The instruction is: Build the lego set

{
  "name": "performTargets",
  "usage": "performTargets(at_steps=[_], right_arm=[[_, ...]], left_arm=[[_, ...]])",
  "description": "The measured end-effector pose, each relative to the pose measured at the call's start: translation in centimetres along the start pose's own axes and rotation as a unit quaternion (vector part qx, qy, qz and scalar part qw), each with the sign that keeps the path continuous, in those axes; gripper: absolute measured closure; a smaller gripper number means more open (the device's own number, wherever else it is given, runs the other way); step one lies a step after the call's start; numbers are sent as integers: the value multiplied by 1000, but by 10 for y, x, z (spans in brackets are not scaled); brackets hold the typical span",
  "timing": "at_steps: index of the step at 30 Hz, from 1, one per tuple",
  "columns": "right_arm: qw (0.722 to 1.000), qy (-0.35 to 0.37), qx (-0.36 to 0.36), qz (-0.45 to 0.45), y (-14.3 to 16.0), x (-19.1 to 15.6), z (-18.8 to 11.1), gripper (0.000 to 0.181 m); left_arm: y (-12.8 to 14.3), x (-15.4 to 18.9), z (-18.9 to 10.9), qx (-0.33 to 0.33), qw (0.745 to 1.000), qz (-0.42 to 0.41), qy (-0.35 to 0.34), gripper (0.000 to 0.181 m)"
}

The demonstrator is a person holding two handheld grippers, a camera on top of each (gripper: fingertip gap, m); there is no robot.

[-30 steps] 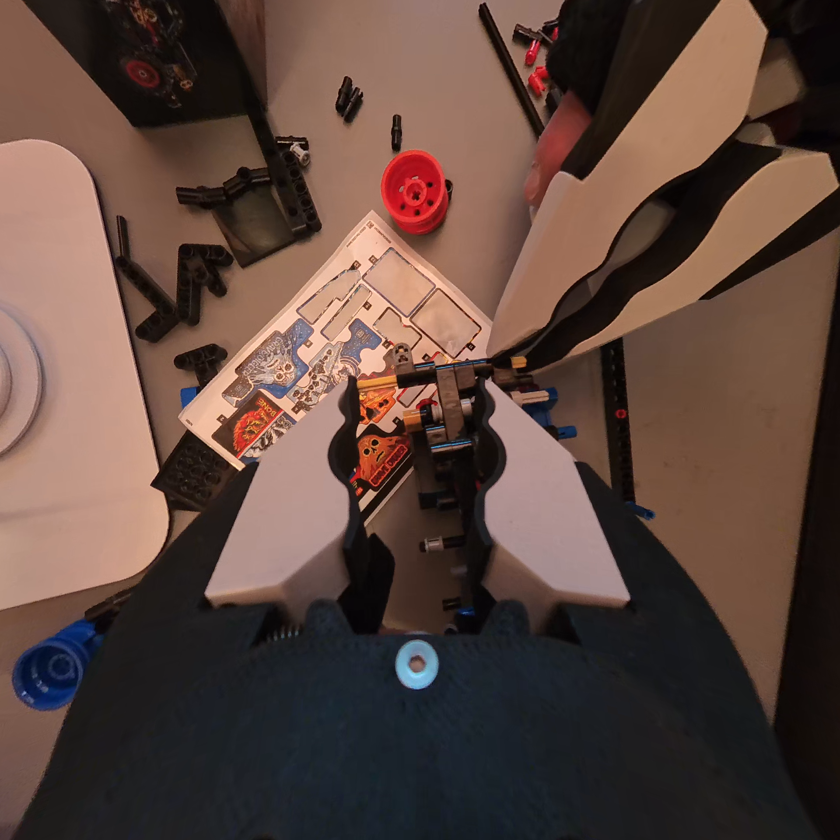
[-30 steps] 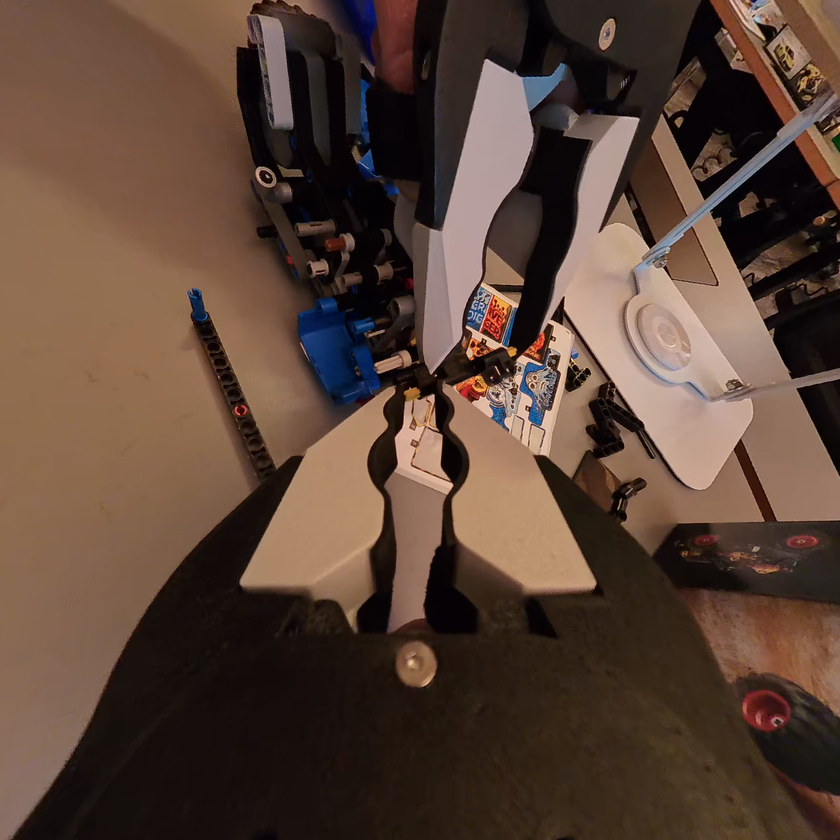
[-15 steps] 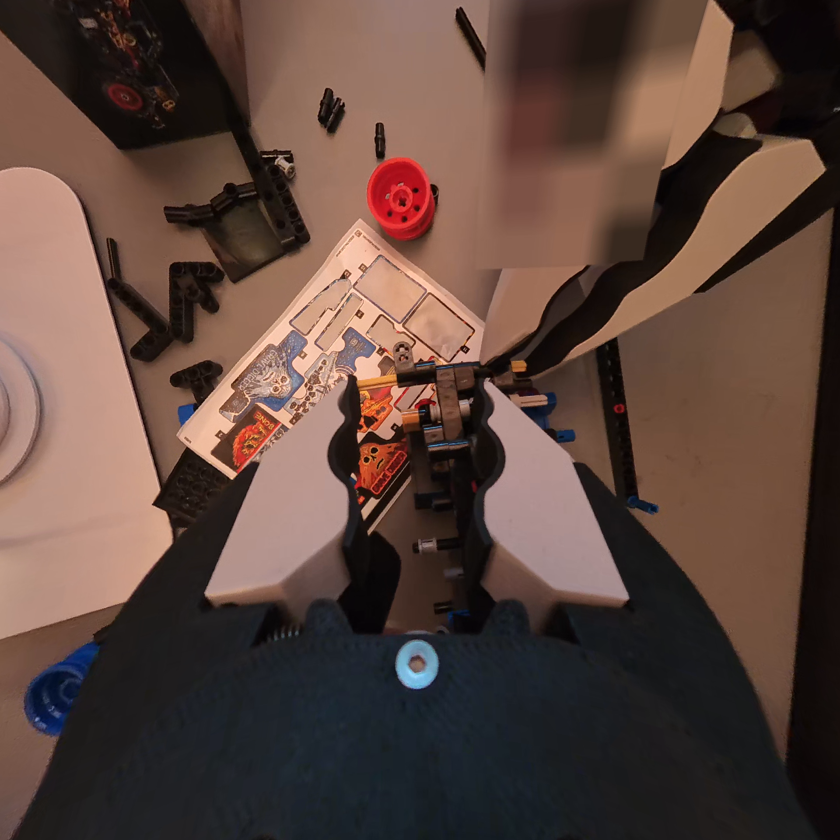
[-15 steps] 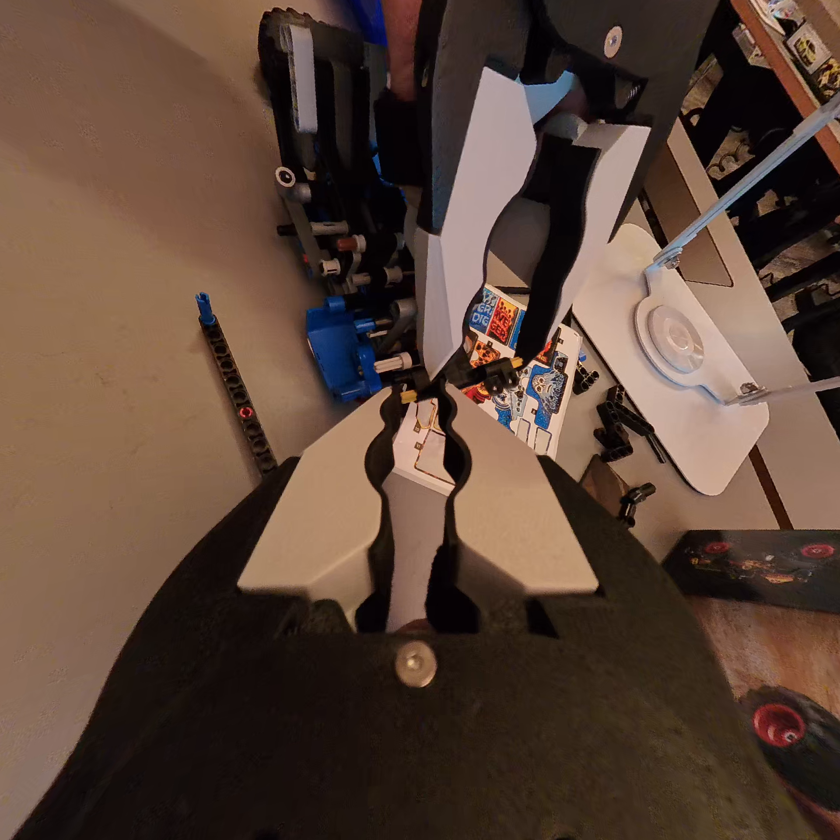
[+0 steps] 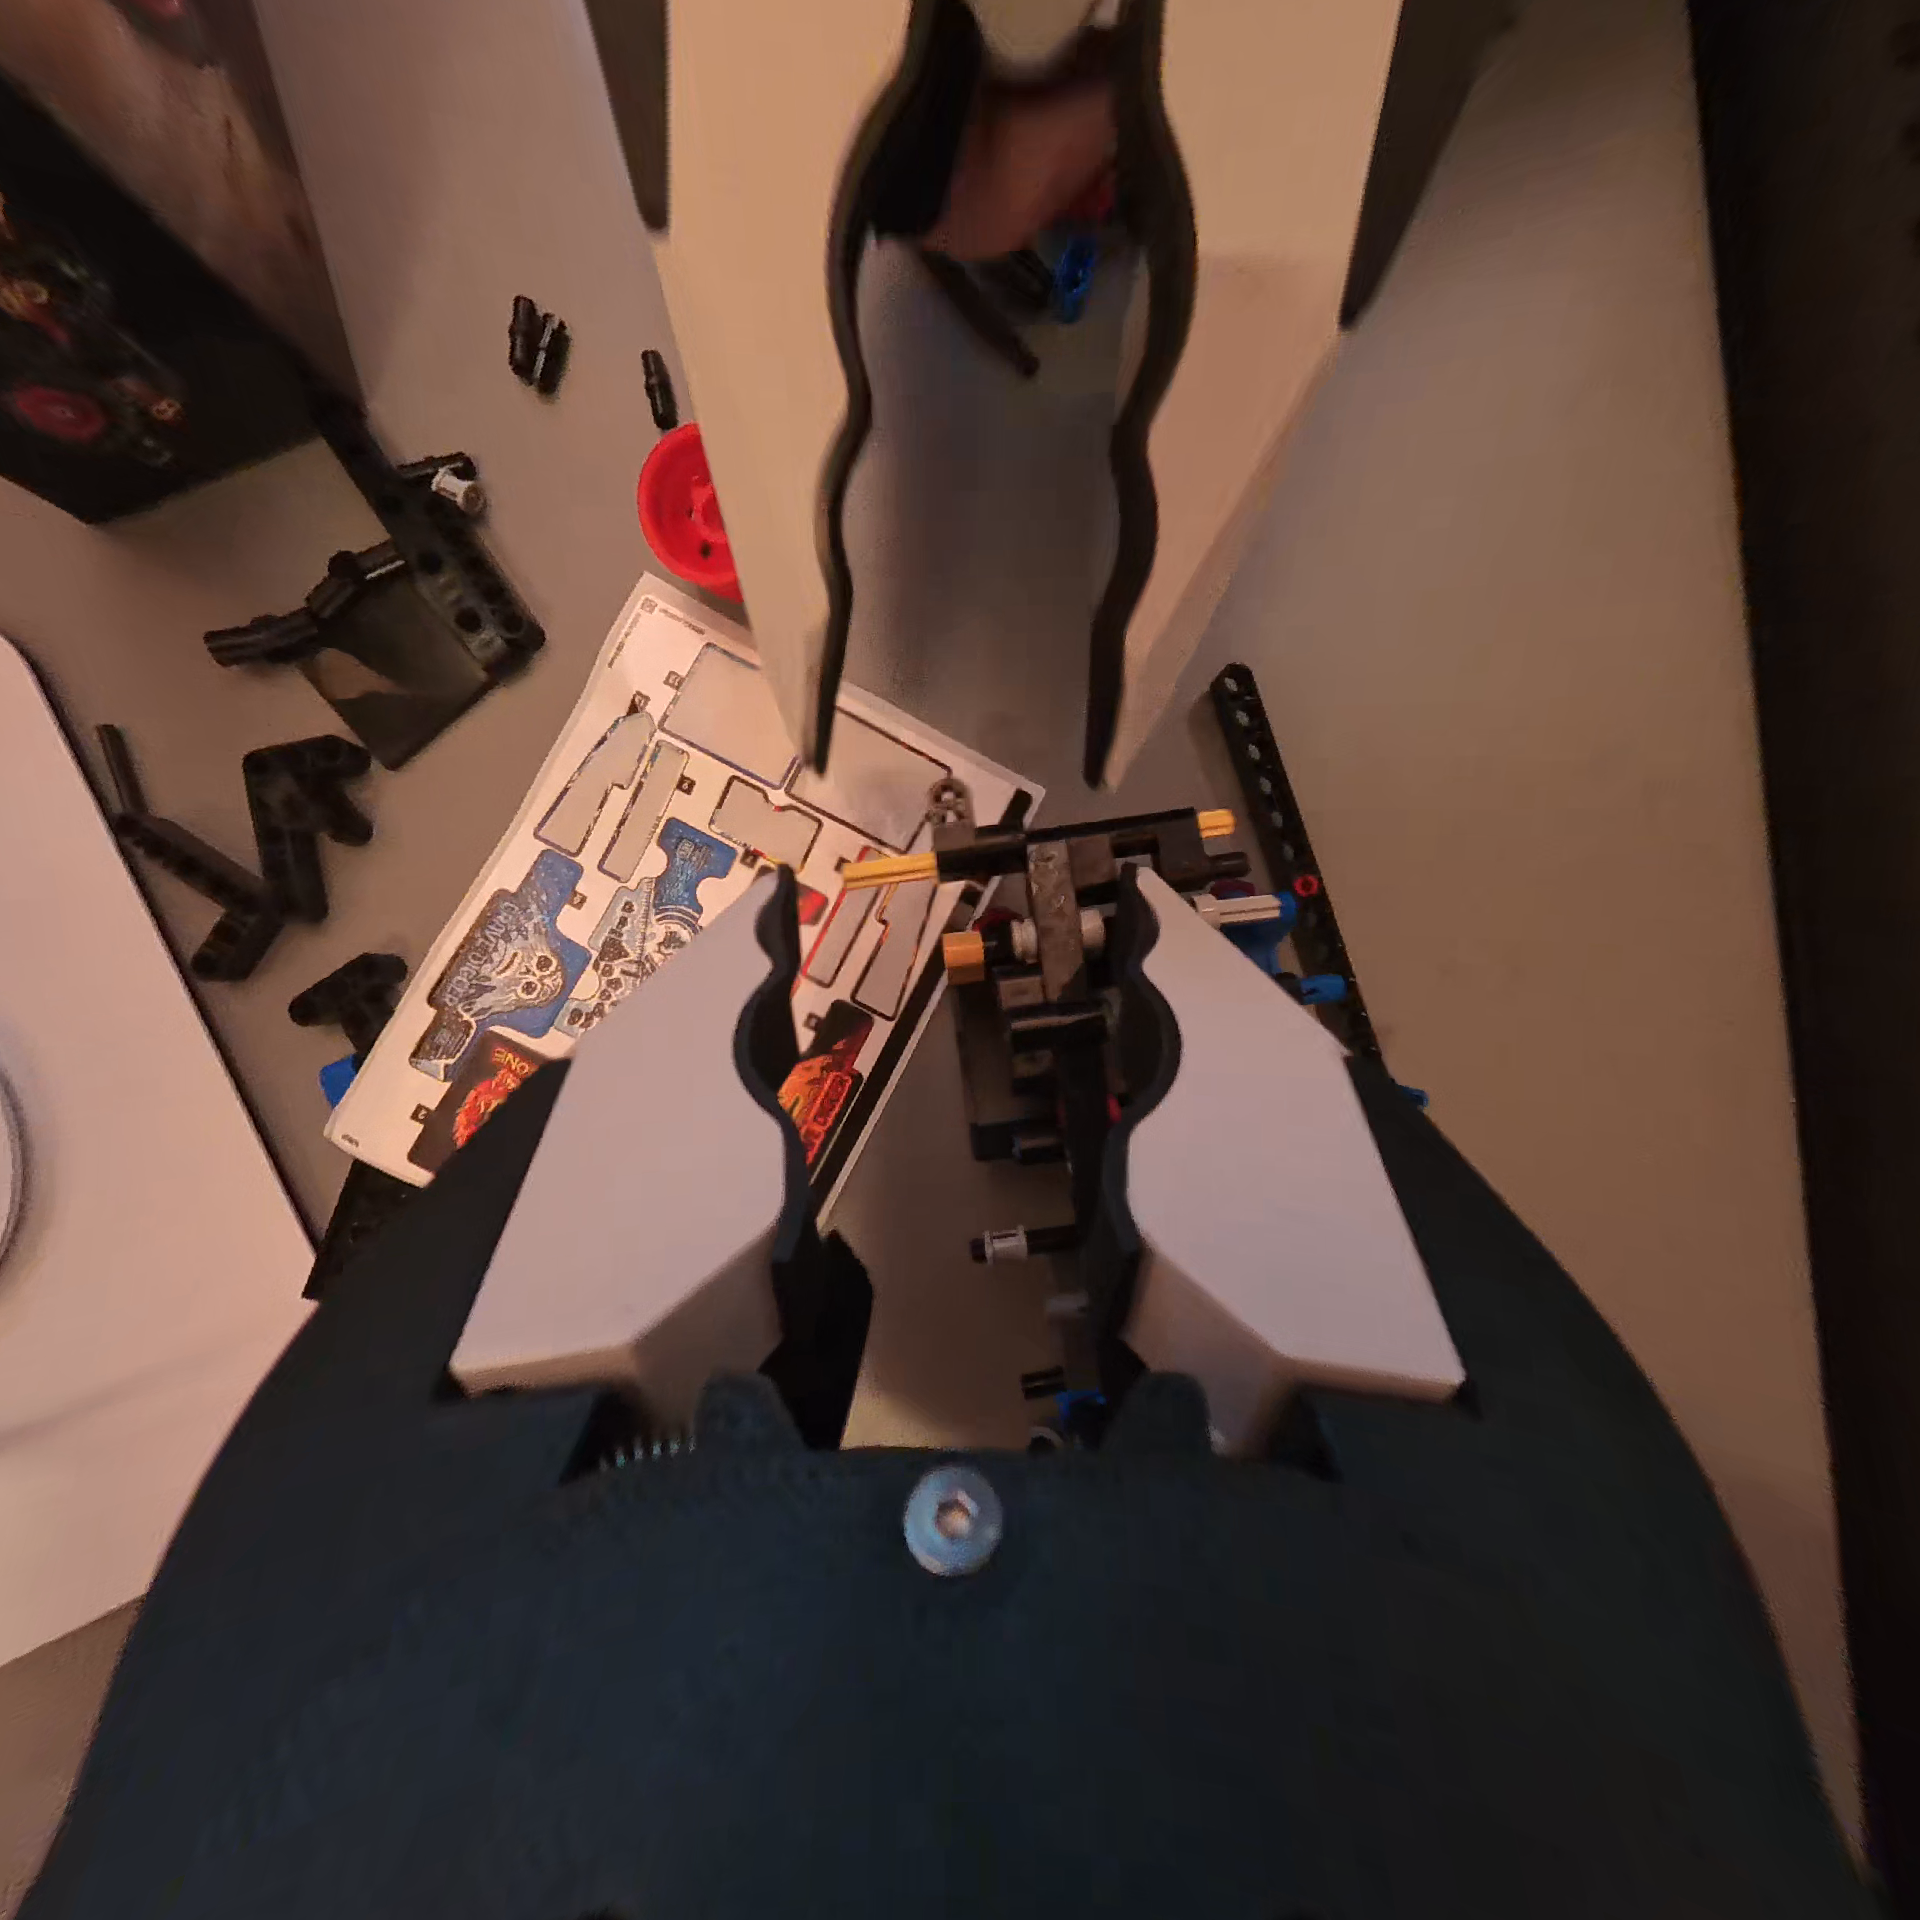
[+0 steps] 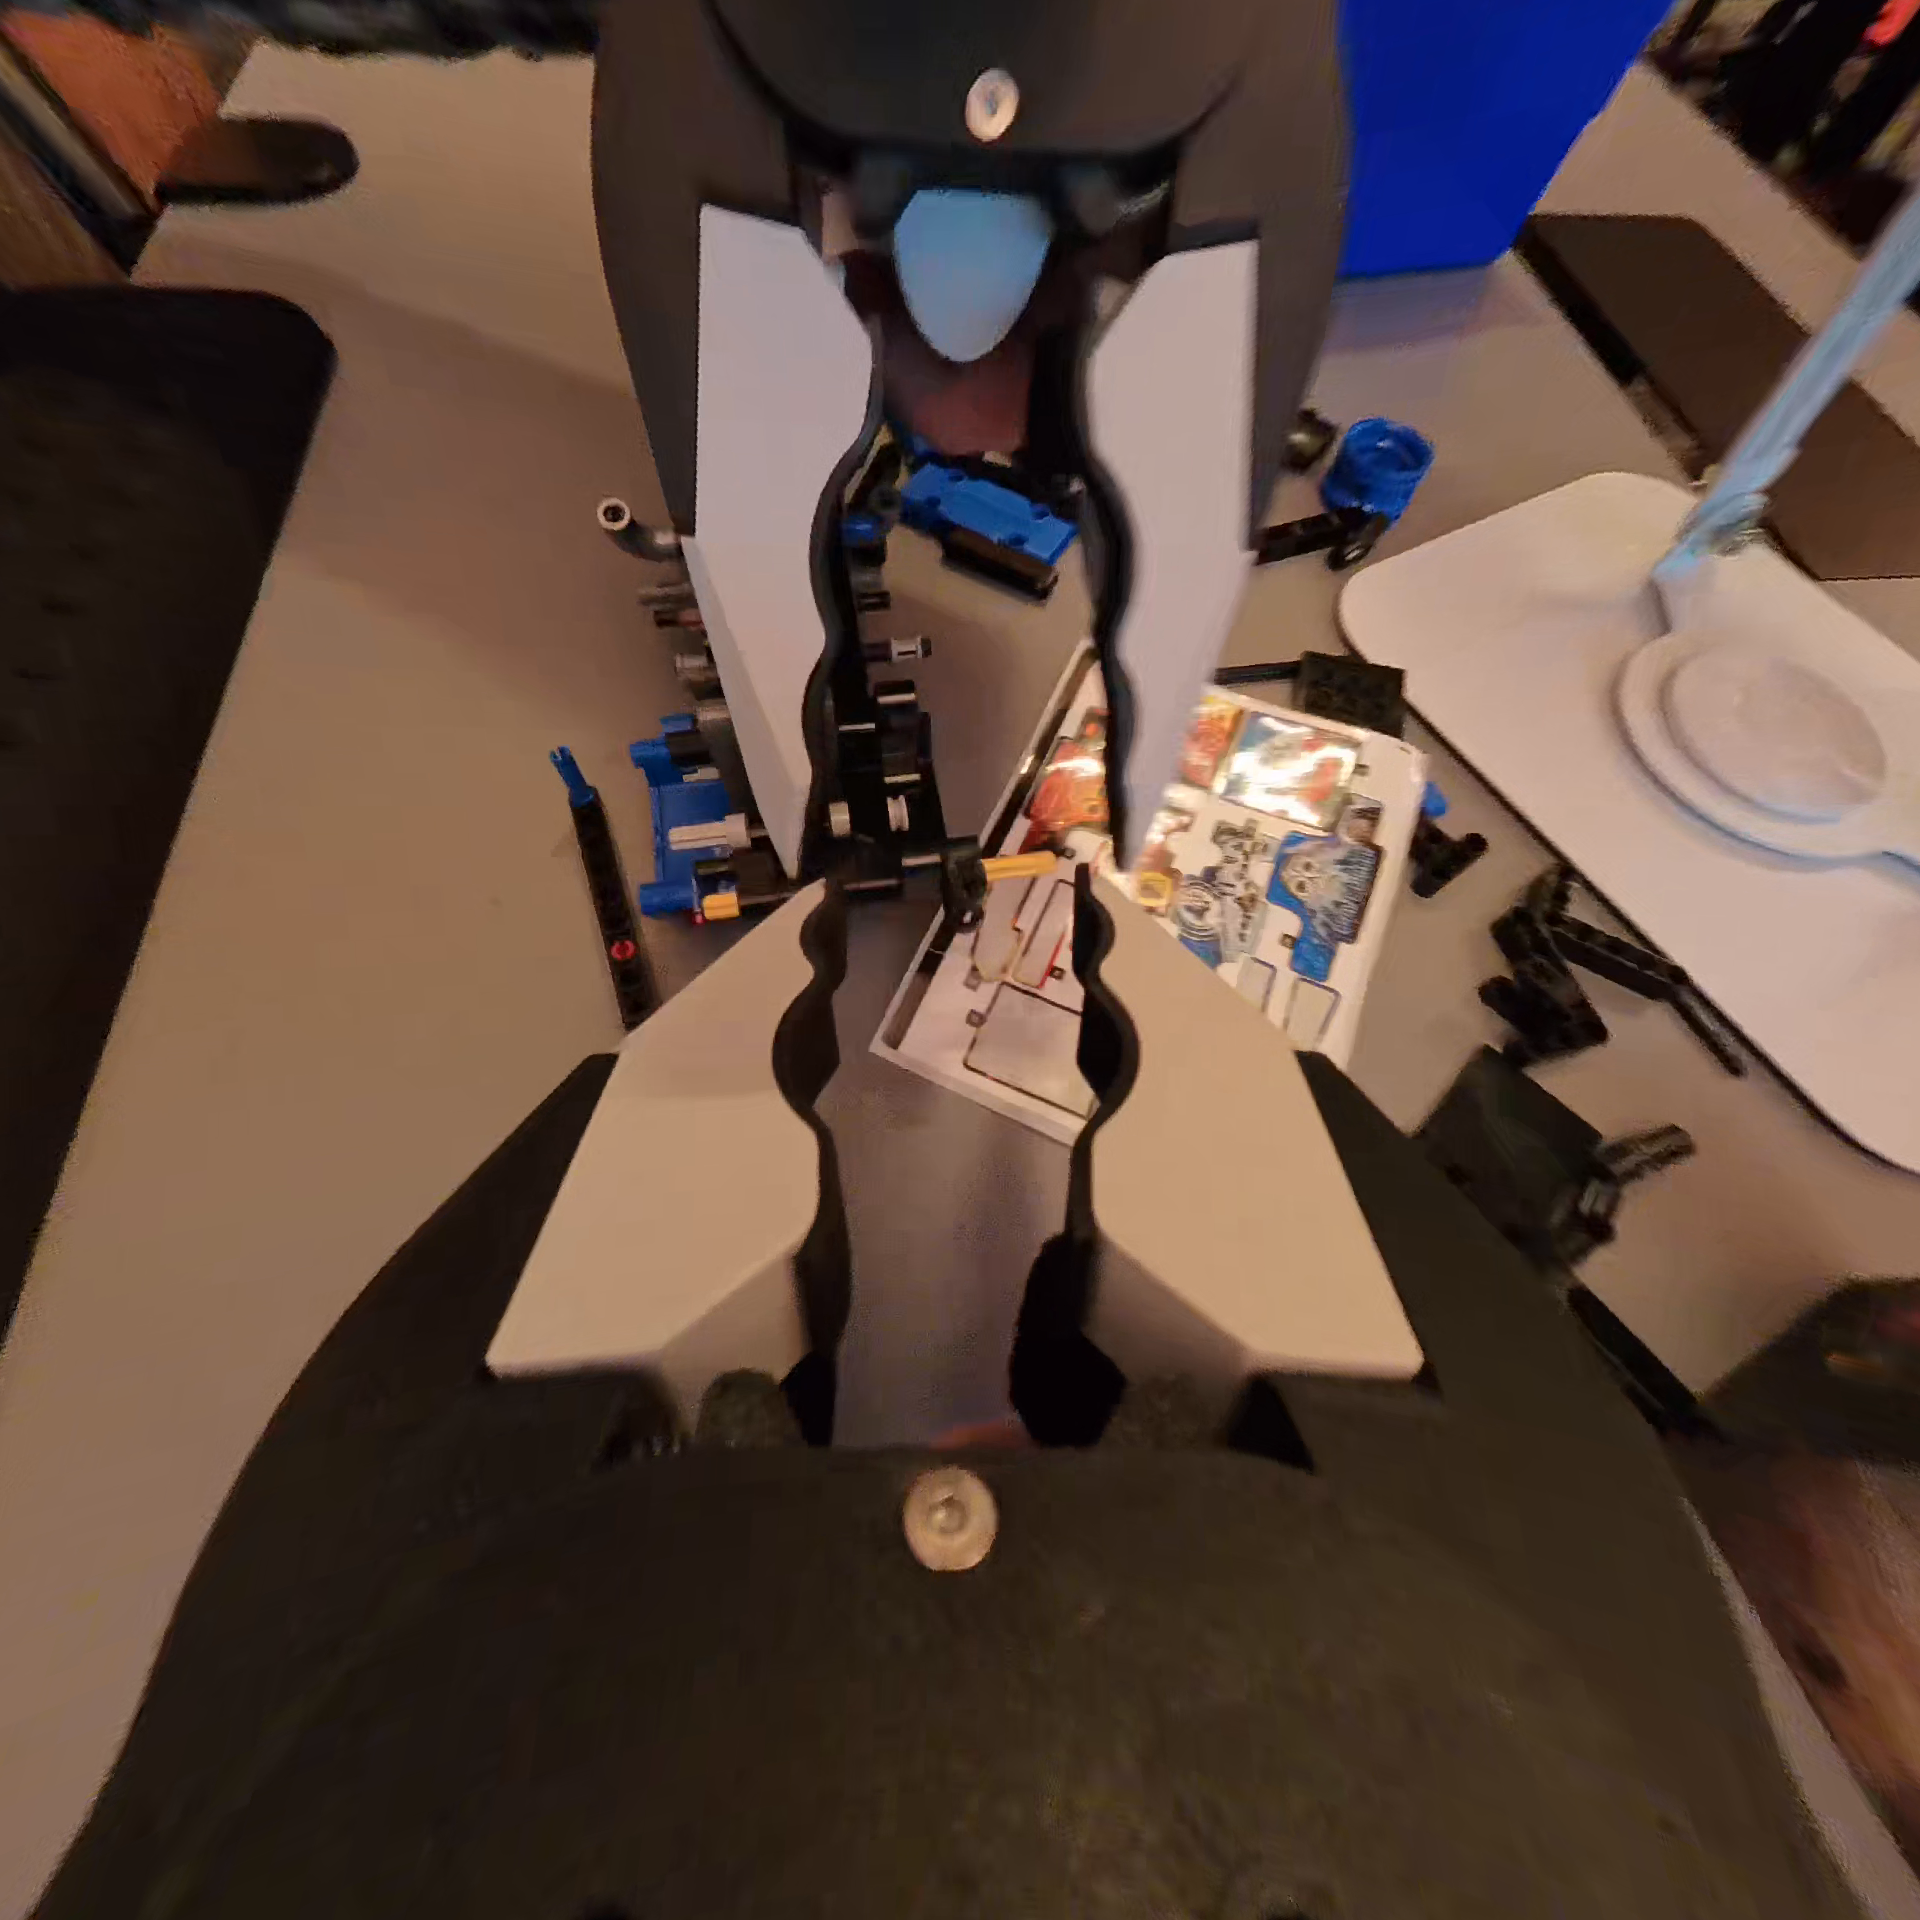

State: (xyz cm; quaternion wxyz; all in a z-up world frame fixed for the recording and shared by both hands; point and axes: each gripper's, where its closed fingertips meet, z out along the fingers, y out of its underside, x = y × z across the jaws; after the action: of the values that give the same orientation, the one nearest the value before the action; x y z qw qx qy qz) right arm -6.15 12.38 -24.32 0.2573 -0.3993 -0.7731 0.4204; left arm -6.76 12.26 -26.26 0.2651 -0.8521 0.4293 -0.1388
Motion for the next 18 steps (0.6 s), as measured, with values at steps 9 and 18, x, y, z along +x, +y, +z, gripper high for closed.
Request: performTargets(at_steps=[9, 18], right_arm=[[995, -94, 4, 41, 0, -11, 13, 131], [992, -117, 10, 51, 2, -9, 16, 132]], left_arm=[[0, 2, -1, -1, 1000, 6, -14, 115], [-2, 5, 0, 8, 1000, 17, -4, 123]])
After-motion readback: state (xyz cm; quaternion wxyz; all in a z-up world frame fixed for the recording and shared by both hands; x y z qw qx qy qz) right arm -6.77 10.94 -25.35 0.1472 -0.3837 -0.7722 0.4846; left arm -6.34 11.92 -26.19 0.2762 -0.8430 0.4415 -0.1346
